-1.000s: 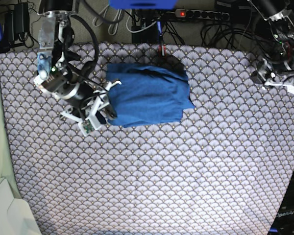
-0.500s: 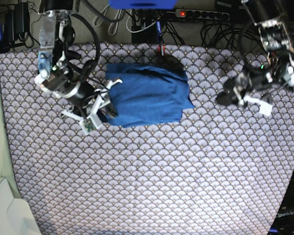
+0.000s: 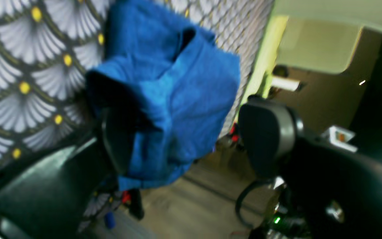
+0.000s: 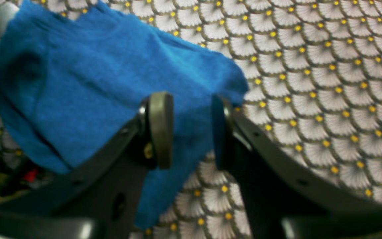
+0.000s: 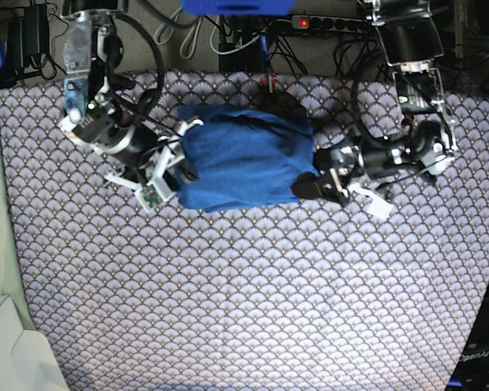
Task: Fold the T-shirt properly
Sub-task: 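Move the left gripper to the bundle's side and grasp the fabric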
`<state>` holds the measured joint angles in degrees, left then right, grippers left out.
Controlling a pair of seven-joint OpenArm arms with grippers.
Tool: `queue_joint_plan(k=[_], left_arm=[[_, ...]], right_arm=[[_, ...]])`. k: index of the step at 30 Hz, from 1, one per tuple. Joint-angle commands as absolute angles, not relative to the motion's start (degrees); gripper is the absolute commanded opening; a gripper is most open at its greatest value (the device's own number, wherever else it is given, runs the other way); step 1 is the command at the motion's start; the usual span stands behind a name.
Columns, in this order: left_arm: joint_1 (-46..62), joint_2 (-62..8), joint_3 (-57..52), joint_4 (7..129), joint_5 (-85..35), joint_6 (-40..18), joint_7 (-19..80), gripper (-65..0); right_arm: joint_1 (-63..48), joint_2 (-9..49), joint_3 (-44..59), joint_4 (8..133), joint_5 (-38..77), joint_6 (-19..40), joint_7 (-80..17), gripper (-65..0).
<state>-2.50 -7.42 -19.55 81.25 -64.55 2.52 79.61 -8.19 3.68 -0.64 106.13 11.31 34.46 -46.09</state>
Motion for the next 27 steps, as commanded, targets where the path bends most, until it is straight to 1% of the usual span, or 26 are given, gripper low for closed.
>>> queue_joint_plan(k=[1, 4, 8, 13, 19, 21, 24, 27], left_arm=[[-3.82, -9.19, -18.33, 82.24, -67.47, 3.38, 80.00, -14.8], [-5.14, -11.30, -15.16, 82.68, -65.71, 3.38, 80.00, -14.8], [-5.23, -12.97, -14.46, 82.24, -63.43, 3.38, 80.00, -14.8], [-5.23, -12.79, -13.76, 82.15, -58.68, 3.38, 80.00, -14.7], [-7.52, -12.62, -5.23, 82.15, -52.00, 3.38, 80.00, -14.7], [-7.60, -12.62, -3.12, 82.15, -51.03, 3.38, 79.52, -14.7], [-7.60, -13.05, -1.01, 82.07, -50.42, 3.38, 76.00, -14.7], [-7.60, -13.14, 0.48, 80.22, -50.42, 3.38, 75.38, -14.7]], right_arm=[[-7.34, 3.65, -0.66, 107.21, 12.18, 34.77, -44.70, -43.9], [-7.25, 3.74, -0.40, 107.21, 12.18, 34.77, -44.70, -43.9], [-7.16, 3.82, -0.40, 107.21, 12.09, 34.77, -44.70, -43.9], [-7.08, 4.62, -0.31, 107.21, 12.18, 34.77, -44.70, -43.9], [-6.46, 4.70, -0.31, 107.21, 12.18, 34.77, -44.70, -43.9], [-6.37, 4.70, -0.31, 107.21, 12.18, 34.77, -44.70, -43.9], [-6.37, 4.88, -0.31, 107.21, 12.18, 34.77, -44.70, -43.9], [-6.29, 4.88, -0.31, 107.21, 12.18, 34.77, -44.70, -43.9]])
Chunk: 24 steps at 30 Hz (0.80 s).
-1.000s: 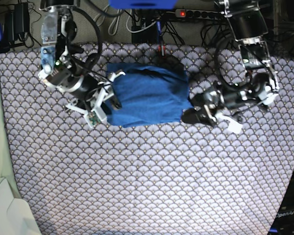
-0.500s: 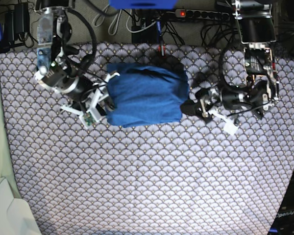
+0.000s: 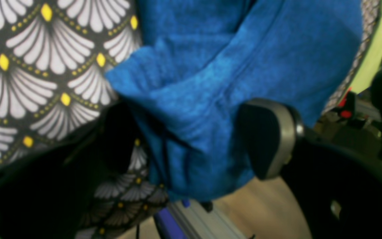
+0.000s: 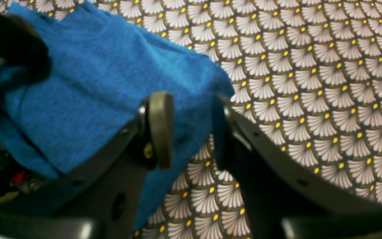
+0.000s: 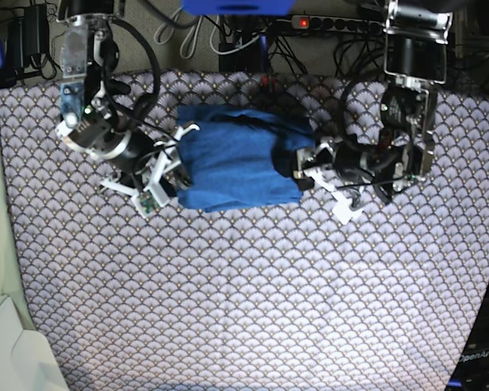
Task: Fold the T-shirt properly
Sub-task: 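Move the left gripper to the bundle's side and grasp the fabric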
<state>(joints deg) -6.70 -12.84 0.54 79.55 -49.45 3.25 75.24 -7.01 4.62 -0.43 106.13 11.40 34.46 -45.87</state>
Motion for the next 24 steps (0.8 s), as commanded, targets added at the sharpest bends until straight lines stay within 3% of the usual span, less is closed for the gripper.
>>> queue_joint_plan(k=[1, 24], left_arm=[[-7.60, -12.97, 0.57, 79.43, -50.42, 3.38, 75.12, -14.7], [-7.78, -9.89, 6.64, 76.09, -50.42, 3.38, 75.12, -15.0]], right_arm=[[-6.29, 4.88, -0.31, 107.21, 12.18, 34.77, -44.70, -43.9], [-6.29, 4.88, -0.31, 107.21, 12.09, 34.77, -44.70, -43.9]])
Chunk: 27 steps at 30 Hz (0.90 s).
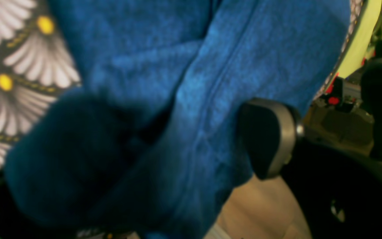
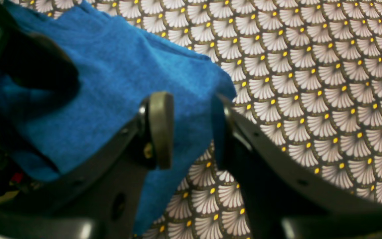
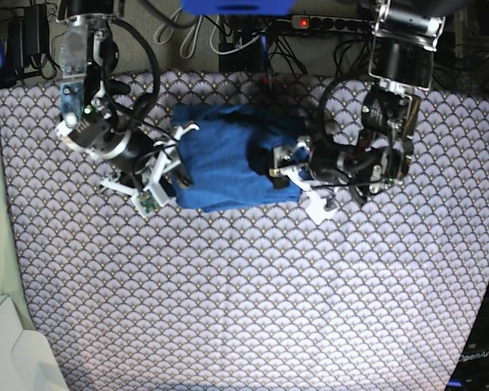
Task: Fold the T-shirt properly
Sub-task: 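Move the left gripper to the bundle's side and grasp the fabric, then lift the grasped side with the left gripper and fold it over the bundle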
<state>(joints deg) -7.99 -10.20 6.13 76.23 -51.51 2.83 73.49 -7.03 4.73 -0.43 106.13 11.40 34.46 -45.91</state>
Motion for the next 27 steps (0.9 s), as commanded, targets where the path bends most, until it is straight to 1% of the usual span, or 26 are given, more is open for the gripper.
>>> queue_joint_plan(k=[1, 7, 8, 9, 11, 13, 16, 18, 19, 22, 27], left_arm=[[-8.04, -9.89, 6.73, 76.00, -50.42, 3.38, 75.03, -15.0], [-8.40, -9.89, 7.34, 73.45, -50.33, 3.38, 75.03, -15.2], [-8.40, -9.89, 7.34, 72.66, -50.33, 3.38, 75.03, -16.2], [-8.40, -9.89, 7.34, 71.87, -50.33, 3.38, 75.03, -19.0], [-8.40, -9.89, 7.34, 70.73, -50.42, 3.38, 75.03, -28.4], [-8.40, -9.89, 7.34, 69.67, -50.42, 3.38, 75.03, -41.6], [-8.48, -9.89, 7.08, 68.79, -50.42, 3.38, 74.86, -63.9], [-8.48, -9.89, 7.16, 68.79, -50.42, 3.38, 72.92, -64.8], [-8.48, -9.98, 7.16, 68.79, -50.42, 3.38, 71.69, -63.1], [-8.22, -10.42, 7.34, 69.23, -50.42, 3.38, 67.56, -65.0], [-9.36, -10.42, 7.25, 69.32, -50.42, 3.47, 65.89, -64.8]], right_arm=[[-6.29, 4.88, -0.31, 107.21, 12.09, 34.77, -44.70, -43.9], [-6.29, 4.88, -0.31, 107.21, 12.09, 34.77, -44.70, -43.9], [-6.29, 4.88, -0.31, 107.21, 12.09, 34.77, -44.70, -43.9], [-6.29, 4.88, -0.31, 107.21, 12.09, 34.77, -44.70, -43.9], [-6.29, 4.88, -0.31, 107.21, 12.09, 34.77, -44.70, -43.9], [-6.29, 4.88, -0.31, 107.21, 12.00, 34.77, -44.70, -43.9], [-6.29, 4.88, -0.31, 107.21, 12.09, 34.77, -44.70, -43.9], [-6.29, 4.88, -0.31, 107.21, 12.09, 34.77, -44.70, -43.9], [-6.29, 4.88, -0.31, 107.21, 12.09, 34.77, -44.70, -43.9], [-6.37, 4.88, -0.31, 107.21, 12.09, 34.77, -44.70, -43.9], [-6.55, 4.88, -0.22, 107.21, 12.00, 34.77, -44.70, -44.0]])
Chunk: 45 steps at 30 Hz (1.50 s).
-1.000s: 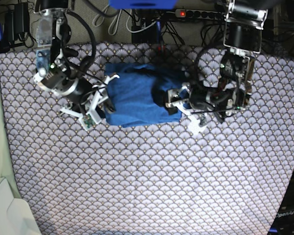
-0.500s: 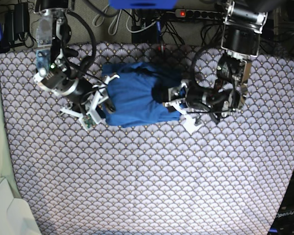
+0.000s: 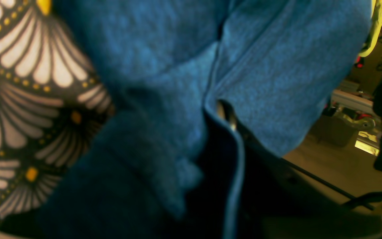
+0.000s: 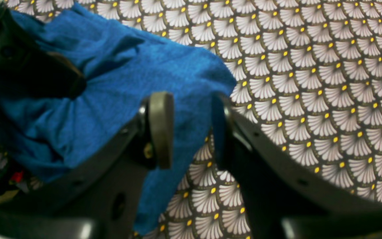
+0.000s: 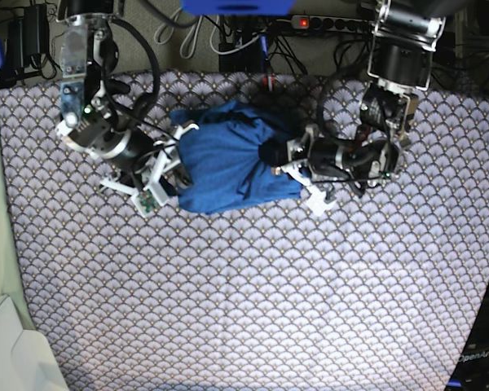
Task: Fold the T-shirt properly
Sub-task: 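Lift the grasped side with the left gripper and fold it over the bundle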
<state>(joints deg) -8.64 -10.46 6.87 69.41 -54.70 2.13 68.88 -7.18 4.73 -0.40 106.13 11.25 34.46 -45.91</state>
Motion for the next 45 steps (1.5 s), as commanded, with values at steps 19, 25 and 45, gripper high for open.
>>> queue_joint_plan(k=[19, 25, 45], left_arm=[[-23.08, -10.51, 32.40, 69.23, -33.45, 3.47, 66.33, -64.8], [-28.09, -10.07, 43.56, 69.14, -21.67, 3.38, 66.95, -64.8], [-38.46, -5.93, 73.71, 68.62, 15.87, -4.62, 51.21, -64.8]], right_arm=[[-6.29, 4.88, 15.16, 109.23, 12.18, 34.77, -44.70, -44.0], [-6.29, 4.88, 19.30, 109.23, 12.18, 34.77, -44.62, -44.0], [-6.81, 4.97, 30.55, 109.23, 12.18, 34.86, -44.62, -44.0]])
